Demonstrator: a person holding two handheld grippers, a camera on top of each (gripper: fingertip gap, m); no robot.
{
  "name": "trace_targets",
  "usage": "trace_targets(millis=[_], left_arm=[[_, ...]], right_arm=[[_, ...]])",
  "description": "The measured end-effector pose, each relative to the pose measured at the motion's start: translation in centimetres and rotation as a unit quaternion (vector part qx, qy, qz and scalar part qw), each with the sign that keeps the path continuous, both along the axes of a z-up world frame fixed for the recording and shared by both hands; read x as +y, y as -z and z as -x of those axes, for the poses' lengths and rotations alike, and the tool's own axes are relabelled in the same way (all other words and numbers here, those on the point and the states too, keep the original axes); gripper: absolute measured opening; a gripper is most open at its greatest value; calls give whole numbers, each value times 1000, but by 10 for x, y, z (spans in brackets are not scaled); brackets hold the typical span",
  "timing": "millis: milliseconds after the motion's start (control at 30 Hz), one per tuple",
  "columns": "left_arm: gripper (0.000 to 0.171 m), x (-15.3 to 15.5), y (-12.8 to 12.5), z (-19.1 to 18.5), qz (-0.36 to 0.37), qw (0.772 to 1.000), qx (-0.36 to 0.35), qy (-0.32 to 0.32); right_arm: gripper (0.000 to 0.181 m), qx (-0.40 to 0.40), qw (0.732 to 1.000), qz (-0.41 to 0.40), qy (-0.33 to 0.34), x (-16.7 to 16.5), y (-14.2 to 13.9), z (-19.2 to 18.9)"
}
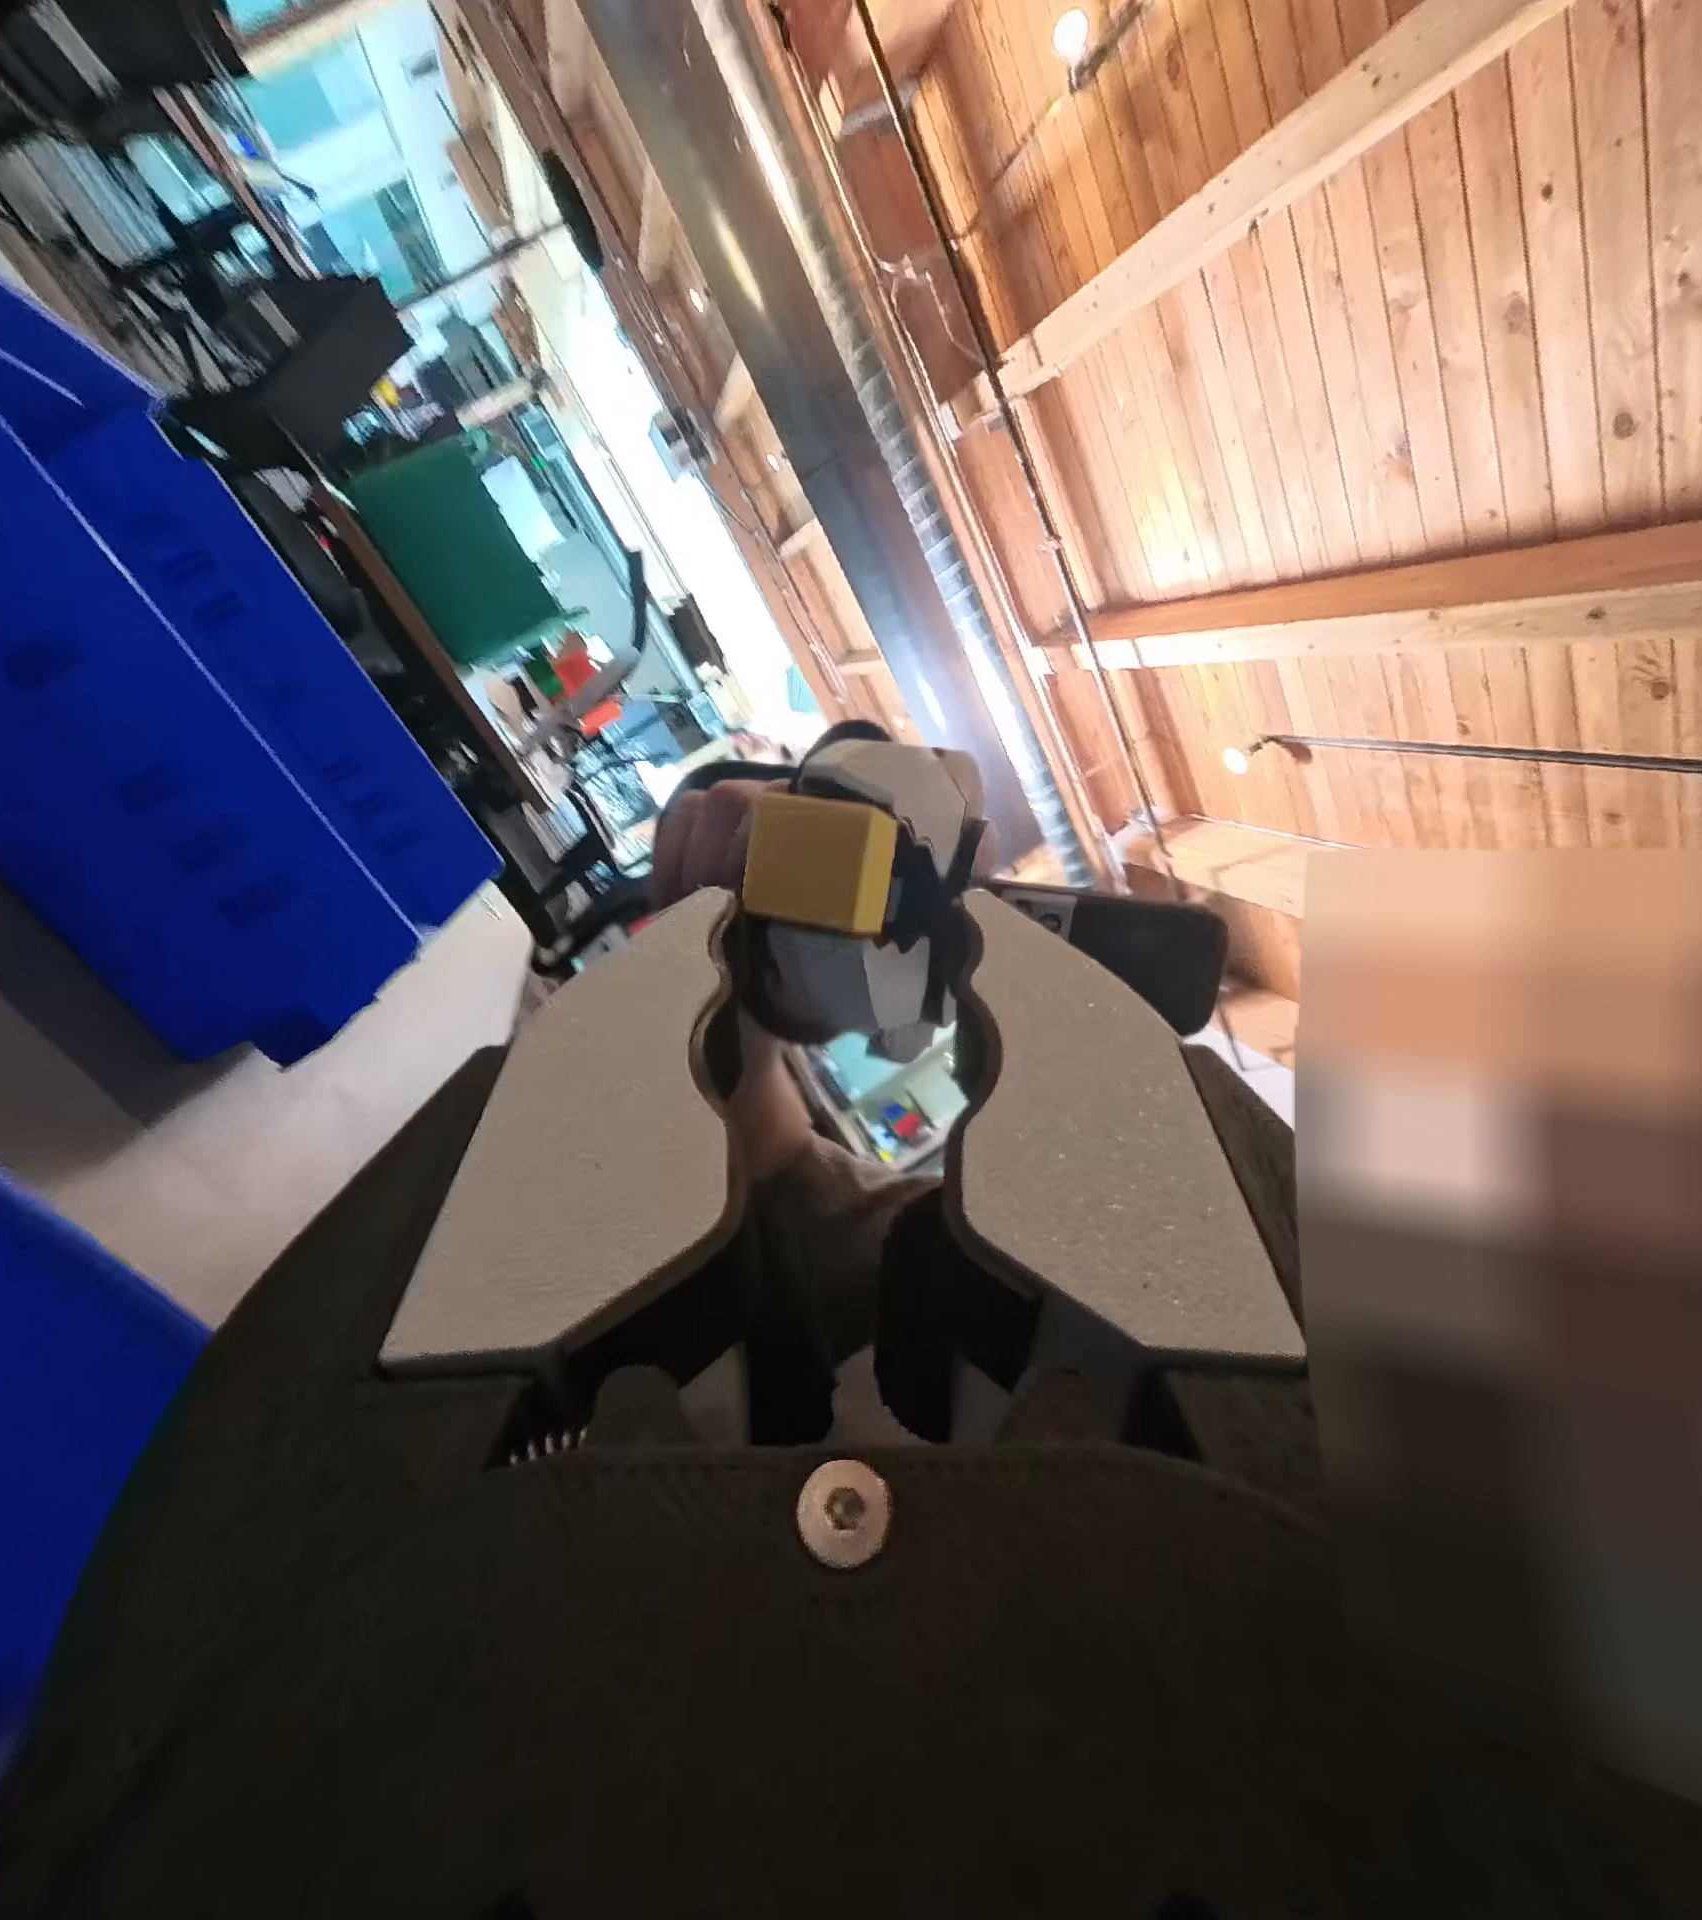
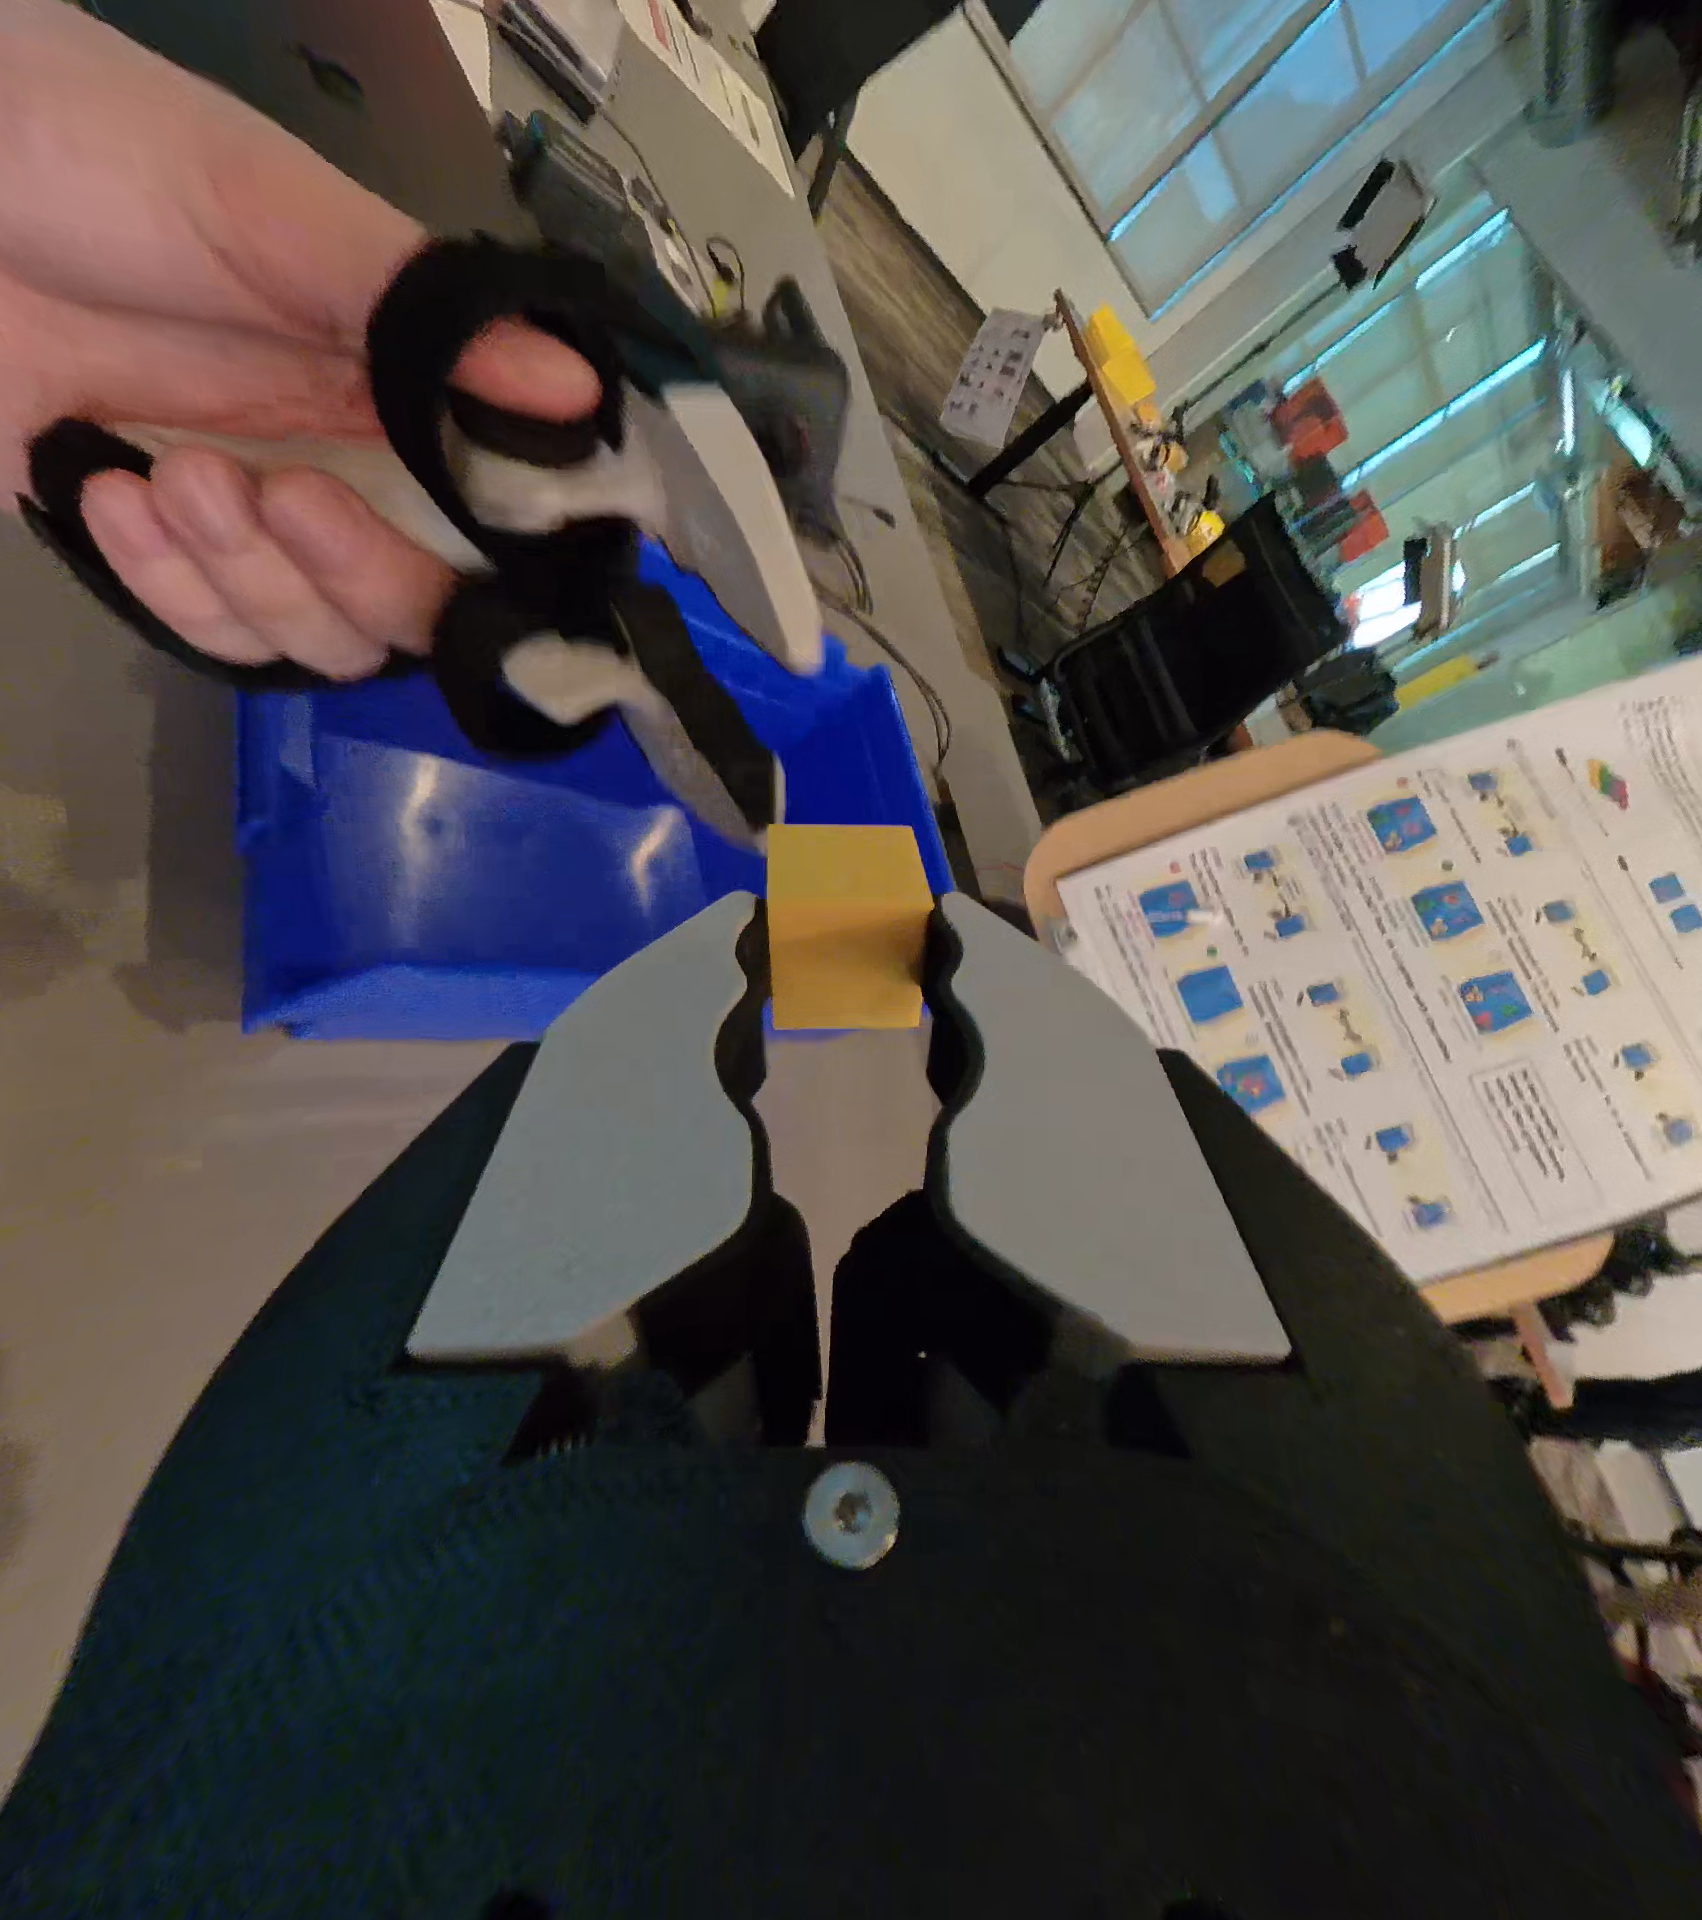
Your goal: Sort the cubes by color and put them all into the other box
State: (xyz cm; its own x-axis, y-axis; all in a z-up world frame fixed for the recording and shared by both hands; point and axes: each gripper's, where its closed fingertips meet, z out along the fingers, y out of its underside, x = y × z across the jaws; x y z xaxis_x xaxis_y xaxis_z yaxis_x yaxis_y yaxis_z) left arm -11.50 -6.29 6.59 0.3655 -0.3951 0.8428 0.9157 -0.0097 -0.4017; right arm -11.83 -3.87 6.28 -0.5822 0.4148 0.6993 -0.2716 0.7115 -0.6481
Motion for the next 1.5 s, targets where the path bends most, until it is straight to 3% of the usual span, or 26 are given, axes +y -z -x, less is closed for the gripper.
trace_targets(millis=[100, 167, 267, 367, 467, 600, 800, 1167, 1367, 1500], left_arm=[[33, -15, 0, 9, 21, 998, 34, -46], [30, -25, 1, 17, 49, 994, 60, -80], [29, -42, -5, 31, 86, 981, 108, -136], [29, -55, -22, 39, 93, 969, 147, -177], [29, -59, -37, 41, 90, 961, 176, -194], [29, -60, -40, 37, 103, 954, 200, -197], [29, -71, -36, 44, 82, 960, 174, -204], [29, -65, -31, 45, 108, 956, 190, -196], [29, -71, -31, 47, 110, 954, 191, -203], [30, -70, -24, 50, 132, 950, 198, -204]], right_arm=[[28, -67, 995, -7, 68, 59, -6, 6], [27, -149, 978, -13, 146, 115, 1, 12], [28, -287, 914, -35, 285, 203, 37, 10], [28, -399, 836, -60, 372, 260, 89, -9], [28, -492, 770, -68, 402, 287, 136, -30], [28, -590, 705, -61, 389, 284, 177, -62], [28, -622, 683, -72, 377, 280, 200, -71], [29, -629, 676, -78, 376, 279, 214, -60], [29, -613, 687, -67, 385, 282, 216, -48], [29, -626, 674, -76, 385, 282, 221, -55]])
